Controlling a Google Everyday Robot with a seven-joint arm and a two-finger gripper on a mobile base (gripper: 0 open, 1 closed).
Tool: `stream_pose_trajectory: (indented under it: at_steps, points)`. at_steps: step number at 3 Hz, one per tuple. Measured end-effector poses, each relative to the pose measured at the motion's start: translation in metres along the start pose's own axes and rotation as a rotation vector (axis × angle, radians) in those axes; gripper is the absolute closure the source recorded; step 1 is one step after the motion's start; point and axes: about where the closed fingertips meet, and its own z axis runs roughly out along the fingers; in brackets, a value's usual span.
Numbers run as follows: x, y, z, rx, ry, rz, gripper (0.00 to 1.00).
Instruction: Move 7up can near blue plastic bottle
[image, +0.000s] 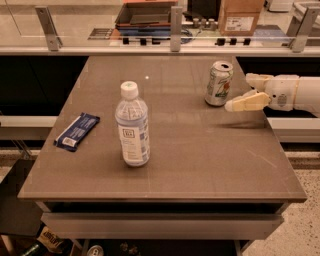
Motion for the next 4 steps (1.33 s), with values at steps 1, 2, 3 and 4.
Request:
stream_pose_trajectory:
  at_steps: [1, 2, 3, 4]
  points:
    - [0.000, 0.000, 0.019, -0.020, -0.017, -0.022, 0.00]
    - [-0.006, -0.001, 0.035, -0.026, -0.038, -0.034, 0.00]
    - [-0.014, -0.002, 0.047, -0.027, -0.057, -0.043, 0.00]
    - [-0.019, 0.000, 0.056, -0.034, -0.078, -0.047, 0.18]
